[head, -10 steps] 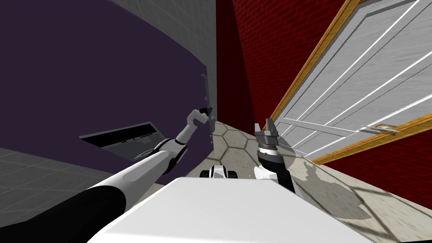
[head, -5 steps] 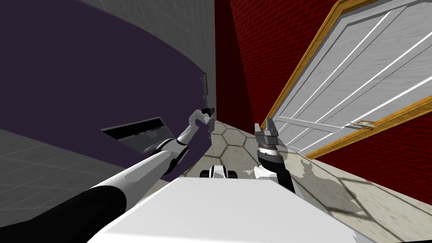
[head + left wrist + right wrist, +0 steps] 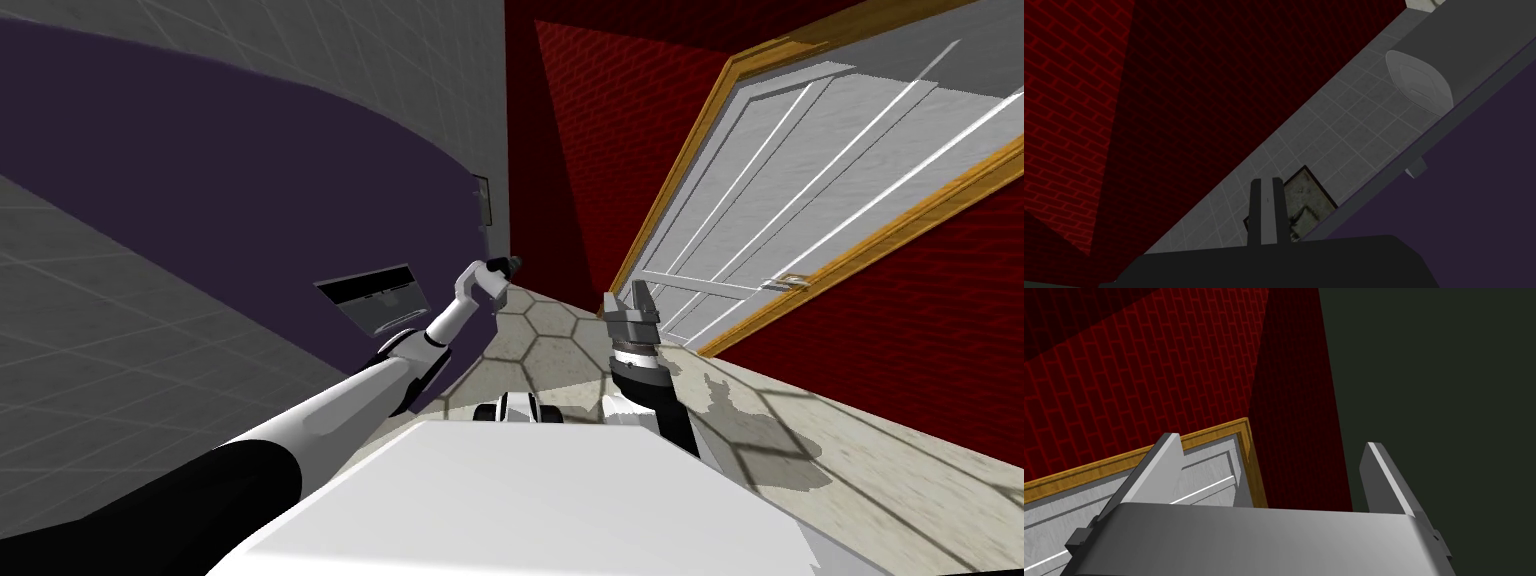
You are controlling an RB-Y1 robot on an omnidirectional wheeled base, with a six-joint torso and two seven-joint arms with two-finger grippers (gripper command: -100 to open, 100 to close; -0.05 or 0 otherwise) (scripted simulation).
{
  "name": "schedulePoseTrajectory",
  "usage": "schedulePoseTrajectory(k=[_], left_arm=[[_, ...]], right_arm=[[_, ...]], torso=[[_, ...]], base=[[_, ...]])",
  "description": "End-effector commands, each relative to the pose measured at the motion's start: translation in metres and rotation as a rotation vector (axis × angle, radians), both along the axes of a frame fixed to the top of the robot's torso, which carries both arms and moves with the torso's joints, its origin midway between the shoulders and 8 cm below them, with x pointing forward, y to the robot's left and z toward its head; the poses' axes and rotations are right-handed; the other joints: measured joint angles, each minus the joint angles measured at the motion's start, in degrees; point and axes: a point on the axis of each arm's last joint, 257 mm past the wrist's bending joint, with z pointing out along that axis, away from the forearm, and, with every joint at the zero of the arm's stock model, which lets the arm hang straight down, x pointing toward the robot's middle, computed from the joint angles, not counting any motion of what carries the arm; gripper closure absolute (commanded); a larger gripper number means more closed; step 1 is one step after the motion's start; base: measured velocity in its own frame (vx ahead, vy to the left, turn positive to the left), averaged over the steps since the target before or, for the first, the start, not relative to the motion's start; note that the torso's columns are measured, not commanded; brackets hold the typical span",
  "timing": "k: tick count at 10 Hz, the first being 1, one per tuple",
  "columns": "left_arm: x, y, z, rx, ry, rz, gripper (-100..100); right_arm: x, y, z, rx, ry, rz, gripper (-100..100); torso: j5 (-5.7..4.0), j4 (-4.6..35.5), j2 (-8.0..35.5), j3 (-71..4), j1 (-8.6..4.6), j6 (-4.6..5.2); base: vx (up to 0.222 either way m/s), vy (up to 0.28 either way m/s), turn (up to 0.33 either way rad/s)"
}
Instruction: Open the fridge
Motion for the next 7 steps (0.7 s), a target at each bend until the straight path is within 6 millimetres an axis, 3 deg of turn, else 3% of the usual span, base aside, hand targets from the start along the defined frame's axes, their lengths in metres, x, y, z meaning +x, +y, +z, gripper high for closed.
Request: schedulePoseTrajectory(k=[1, 2, 3, 4, 7], left_arm=[[-0.019, -0.033, -0.002, 0.002, 0.002, -0.073, 100], [-0.014, -0.023, -0.004, 0.002, 0.003, -0.055, 100], [-0.005, -0.007, -0.003, 0.002, 0.0, -0.021, -100], [-0.002, -0.002, -0.003, 0.002, 0.0, -0.01, -100], [0.018, 0.038, -0.004, 0.001, -0.001, 0.07, -100]], right_arm=[[0.0, 0.0, 0.0, 0.0, 0.0, 0.0, 0], [0.0, 0.0, 0.0, 0.0, 0.0, 0.0, 0], [0.0, 0.0, 0.0, 0.0, 0.0, 0.0, 0], [0.0, 0.0, 0.0, 0.0, 0.0, 0.0, 0], [0.0, 0.0, 0.0, 0.0, 0.0, 0.0, 0]], torso=[[0.04, -0.01, -0.05, -0.03, 0.14, -0.02], [0.08, -0.02, -0.03, -0.02, 0.26, -0.02], [0.05, -0.07, -0.29, -0.17, 0.14, -0.04], [0.0, -0.19, -0.65, -0.4, 0.0, -0.04], [0.02, -0.05, -0.15, -0.1, 0.07, 0.0]], base=[[-0.2, 0.07, -0.063], [-0.093, 0.033, -0.018], [0.071, -0.009, 0.067], [0.167, -0.04, 0.072], [0.216, -0.056, 0.068]])
